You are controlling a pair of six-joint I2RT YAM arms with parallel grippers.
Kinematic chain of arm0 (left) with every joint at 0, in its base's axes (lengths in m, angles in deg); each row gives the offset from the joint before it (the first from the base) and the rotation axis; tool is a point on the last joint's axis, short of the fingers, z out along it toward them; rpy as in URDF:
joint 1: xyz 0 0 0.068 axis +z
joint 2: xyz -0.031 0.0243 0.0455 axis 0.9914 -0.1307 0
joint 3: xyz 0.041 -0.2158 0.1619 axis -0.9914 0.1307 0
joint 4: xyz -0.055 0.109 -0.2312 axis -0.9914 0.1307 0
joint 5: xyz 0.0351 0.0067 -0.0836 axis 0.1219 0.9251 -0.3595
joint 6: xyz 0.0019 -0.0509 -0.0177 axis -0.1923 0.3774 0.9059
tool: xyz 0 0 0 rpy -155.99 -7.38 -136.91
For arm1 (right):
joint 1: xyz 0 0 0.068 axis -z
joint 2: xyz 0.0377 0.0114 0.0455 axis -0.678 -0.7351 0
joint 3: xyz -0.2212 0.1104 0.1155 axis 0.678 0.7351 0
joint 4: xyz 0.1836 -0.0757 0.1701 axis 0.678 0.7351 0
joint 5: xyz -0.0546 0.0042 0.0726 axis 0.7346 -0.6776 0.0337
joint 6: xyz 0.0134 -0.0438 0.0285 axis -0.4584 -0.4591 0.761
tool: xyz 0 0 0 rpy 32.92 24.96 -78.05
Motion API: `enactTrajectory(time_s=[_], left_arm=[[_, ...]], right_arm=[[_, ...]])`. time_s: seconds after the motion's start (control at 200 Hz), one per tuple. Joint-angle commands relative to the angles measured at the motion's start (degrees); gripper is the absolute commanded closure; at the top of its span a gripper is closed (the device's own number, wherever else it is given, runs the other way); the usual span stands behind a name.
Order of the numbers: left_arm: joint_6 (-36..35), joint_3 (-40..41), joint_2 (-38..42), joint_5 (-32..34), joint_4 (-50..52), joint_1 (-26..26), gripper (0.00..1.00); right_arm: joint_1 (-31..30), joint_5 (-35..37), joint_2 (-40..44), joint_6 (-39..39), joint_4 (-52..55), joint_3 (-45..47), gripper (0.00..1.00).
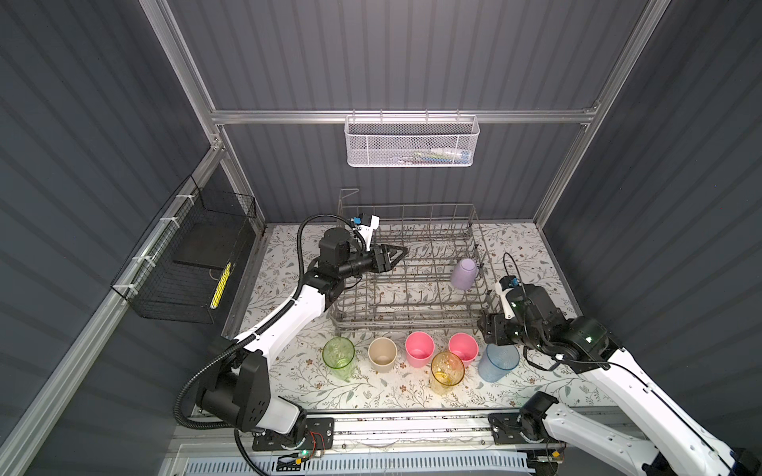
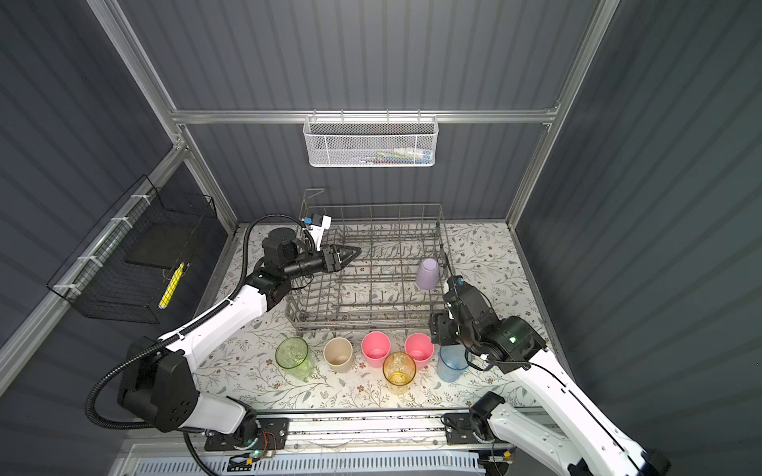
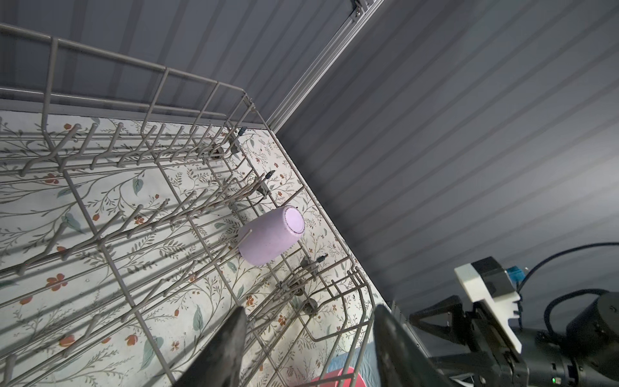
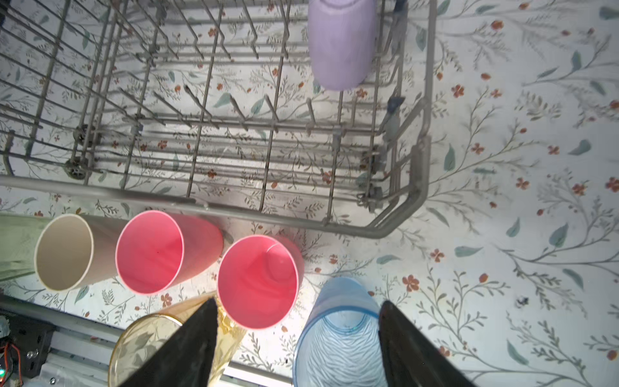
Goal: Load cups into a dish rack
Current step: Pick up the cup from the bottom-right of the table.
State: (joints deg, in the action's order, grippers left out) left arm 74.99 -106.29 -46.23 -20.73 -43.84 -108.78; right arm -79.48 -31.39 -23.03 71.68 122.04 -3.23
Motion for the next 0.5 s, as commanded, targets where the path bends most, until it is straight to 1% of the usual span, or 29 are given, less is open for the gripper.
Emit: enactTrajectory(time_s=[0.0,0.215,0.495], left_arm=[[0.7,-1.5,-0.5,0.2,-1.3,0.5,0.40],[0.6,-0.3,0.2,0.2,-1.4,0.9,0.40],[1.6,0.9,-0.2,-0.6,-3.2,1.2,0.41]], right_arm=[[-2.3,0.2,-0.9,4.8,3.5,1.3,0.29],[-6.2,2.4,-1.8,9.3,5.5,3.0,0.37],[-6.9,0.9,-2.1,11.9,4.2,6.5,0.42]])
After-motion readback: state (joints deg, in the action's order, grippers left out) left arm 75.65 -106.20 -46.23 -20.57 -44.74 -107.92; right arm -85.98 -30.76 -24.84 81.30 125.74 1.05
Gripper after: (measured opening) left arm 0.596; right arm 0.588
